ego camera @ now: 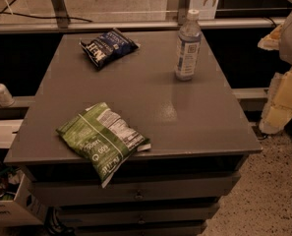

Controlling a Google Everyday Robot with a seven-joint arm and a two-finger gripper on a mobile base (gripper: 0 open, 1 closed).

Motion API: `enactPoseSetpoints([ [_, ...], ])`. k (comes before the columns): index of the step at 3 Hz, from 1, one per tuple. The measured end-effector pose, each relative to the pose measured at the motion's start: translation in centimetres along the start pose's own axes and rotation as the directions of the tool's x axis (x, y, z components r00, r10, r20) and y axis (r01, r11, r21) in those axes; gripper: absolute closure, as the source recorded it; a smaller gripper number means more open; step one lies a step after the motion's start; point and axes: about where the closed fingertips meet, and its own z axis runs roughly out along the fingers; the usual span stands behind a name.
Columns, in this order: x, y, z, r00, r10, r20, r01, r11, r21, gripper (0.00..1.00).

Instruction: Pick blue plastic bottle

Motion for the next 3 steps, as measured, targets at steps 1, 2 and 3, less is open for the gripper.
enactPoseSetpoints([
  [1,0.0,0.0,0.0,1.0,0.0,0.0,0.0,1.0,0.0,0.0],
  [2,0.1,-0.5,0.4,0.999,0.013,0.038,-0.013,0.9999,0.0,0.0],
  [3,0.8,-1.9,2.9,0.996,0.054,0.076,-0.054,0.9985,0.0,0.0],
])
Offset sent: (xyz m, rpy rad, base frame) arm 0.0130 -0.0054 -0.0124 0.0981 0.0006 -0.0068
